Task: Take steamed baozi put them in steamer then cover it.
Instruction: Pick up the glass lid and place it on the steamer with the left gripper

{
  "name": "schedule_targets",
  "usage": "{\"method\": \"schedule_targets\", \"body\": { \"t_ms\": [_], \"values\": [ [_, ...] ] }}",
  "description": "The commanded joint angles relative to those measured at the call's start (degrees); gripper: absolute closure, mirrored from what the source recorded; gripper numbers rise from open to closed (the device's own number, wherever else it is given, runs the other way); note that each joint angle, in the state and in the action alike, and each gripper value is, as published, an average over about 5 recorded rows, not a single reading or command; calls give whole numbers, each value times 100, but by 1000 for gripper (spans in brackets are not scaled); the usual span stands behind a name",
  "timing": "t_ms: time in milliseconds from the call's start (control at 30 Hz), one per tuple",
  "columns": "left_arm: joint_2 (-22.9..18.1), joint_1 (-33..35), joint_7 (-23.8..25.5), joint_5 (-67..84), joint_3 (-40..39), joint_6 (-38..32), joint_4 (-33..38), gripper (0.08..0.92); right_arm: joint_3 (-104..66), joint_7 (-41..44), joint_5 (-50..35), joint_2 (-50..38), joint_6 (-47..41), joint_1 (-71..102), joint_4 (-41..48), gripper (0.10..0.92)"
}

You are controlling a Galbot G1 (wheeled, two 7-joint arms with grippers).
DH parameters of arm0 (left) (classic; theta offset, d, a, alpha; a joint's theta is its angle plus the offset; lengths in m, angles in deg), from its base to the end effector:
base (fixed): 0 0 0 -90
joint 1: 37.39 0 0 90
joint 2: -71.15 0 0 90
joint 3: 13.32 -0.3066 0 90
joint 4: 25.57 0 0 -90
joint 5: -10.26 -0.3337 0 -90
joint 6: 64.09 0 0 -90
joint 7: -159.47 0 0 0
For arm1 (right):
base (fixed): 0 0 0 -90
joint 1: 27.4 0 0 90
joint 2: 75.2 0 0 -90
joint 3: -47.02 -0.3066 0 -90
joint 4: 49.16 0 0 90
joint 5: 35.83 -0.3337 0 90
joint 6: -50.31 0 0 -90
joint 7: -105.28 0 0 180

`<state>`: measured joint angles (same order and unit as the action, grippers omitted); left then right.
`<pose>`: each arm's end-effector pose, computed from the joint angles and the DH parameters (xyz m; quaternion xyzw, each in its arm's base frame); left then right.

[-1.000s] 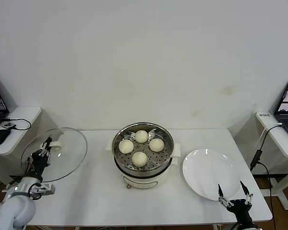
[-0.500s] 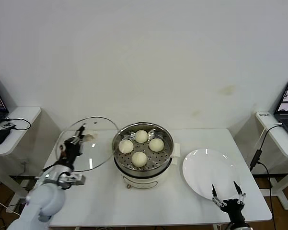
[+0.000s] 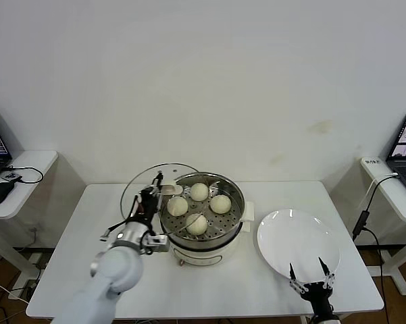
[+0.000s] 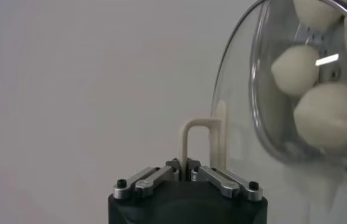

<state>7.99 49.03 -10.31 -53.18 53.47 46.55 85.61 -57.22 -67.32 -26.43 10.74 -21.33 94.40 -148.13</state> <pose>0.2992 -0.0254 -0.2031 0.0558 0.7301 0.6779 0.0657 0.1407 -0.0989 -0.3793 0.0017 -0.9849 0.1644 0.0543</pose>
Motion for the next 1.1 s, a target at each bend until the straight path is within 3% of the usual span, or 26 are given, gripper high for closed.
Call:
{"method": "schedule_targets", "body": {
  "t_ms": [33, 367, 1100],
  "values": [
    [-863, -583, 823, -1161, -840, 555, -184, 864, 99, -60, 304, 53, 29, -24, 85, 203],
    [-1260, -484, 830, -1394, -951, 535, -405, 864, 106, -73, 315, 43, 50, 25, 68, 203],
    [-1621, -356, 750, -1695, -904, 380, -725, 864, 162, -75, 300, 62, 49, 34, 90, 203]
  ]
}}
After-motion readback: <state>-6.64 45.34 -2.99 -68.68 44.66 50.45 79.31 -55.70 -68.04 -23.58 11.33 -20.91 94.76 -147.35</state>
